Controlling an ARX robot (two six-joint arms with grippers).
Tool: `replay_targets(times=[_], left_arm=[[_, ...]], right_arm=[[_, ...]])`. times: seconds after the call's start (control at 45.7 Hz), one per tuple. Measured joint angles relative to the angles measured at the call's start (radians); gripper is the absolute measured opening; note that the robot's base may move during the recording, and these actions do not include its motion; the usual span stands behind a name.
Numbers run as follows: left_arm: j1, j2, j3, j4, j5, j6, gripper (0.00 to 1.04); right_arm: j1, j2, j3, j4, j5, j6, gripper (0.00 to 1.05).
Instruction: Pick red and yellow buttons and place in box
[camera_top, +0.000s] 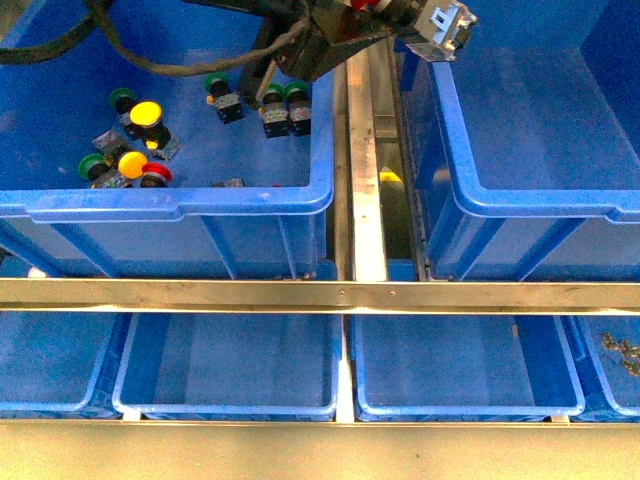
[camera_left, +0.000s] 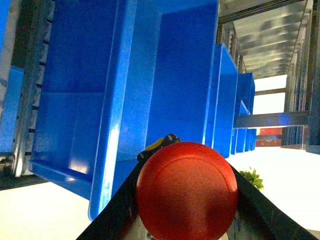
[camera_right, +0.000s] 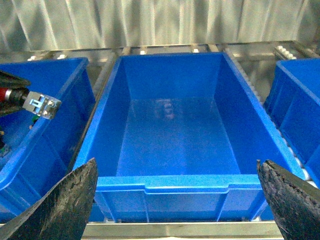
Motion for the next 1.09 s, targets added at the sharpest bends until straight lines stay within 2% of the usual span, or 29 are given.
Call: replay_targets(times=[0.197, 0.219, 0.241, 0.263, 0.284, 0.394, 0.438, 0.591, 0.897, 1.094], left_arm=[[-0.025, 0.031, 0.034, 0.000, -0.029, -0.013, 0.33], [-0.026, 0.031, 0.035, 0.000, -0.029, -0.013, 0.33], [-0.026, 0.032, 0.037, 0.000, -0.029, -0.014, 0.33], [-0.027, 0.034, 0.040, 0.000, -0.032, -0.014, 0.33], [-0.027, 0.035, 0.041, 0.000, -0.034, -0.014, 0.33], [-0.036, 0.036, 0.047, 0.000, -0.033, -0.012, 0.33], [-0.040, 0.038, 0.048, 0.000, -0.035, -0.012, 0.33], [-0.043, 0.042, 0.048, -0.001, -0.041, -0.011, 0.33], [-0.046, 0.042, 0.045, 0.004, -0.049, -0.011, 0.33], [-0.048, 0.042, 0.030, 0.011, -0.053, -0.011, 0.33]], right_arm=[[0.000, 0.002, 0.002, -0.003, -0.001, 0.000, 0.97], [-0.003, 0.028, 0.012, -0.042, -0.007, -0.002, 0.97], [-0.006, 0.099, 0.064, -0.160, -0.029, -0.021, 0.97], [-0.005, 0.180, 0.104, -0.216, -0.039, -0.047, 0.97], [0.000, 0.255, 0.130, -0.226, -0.052, -0.071, 0.97], [0.043, 0.568, 0.225, -0.077, -0.145, -0.167, 0.97], [0.071, 0.706, 0.268, 0.027, -0.193, -0.227, 0.97], [0.119, 0.997, 0.355, 0.228, -0.244, -0.377, 0.97], [0.201, 1.283, 0.479, 0.380, -0.289, -0.519, 0.97], [0.234, 1.405, 0.551, 0.453, -0.268, -0.565, 0.97]])
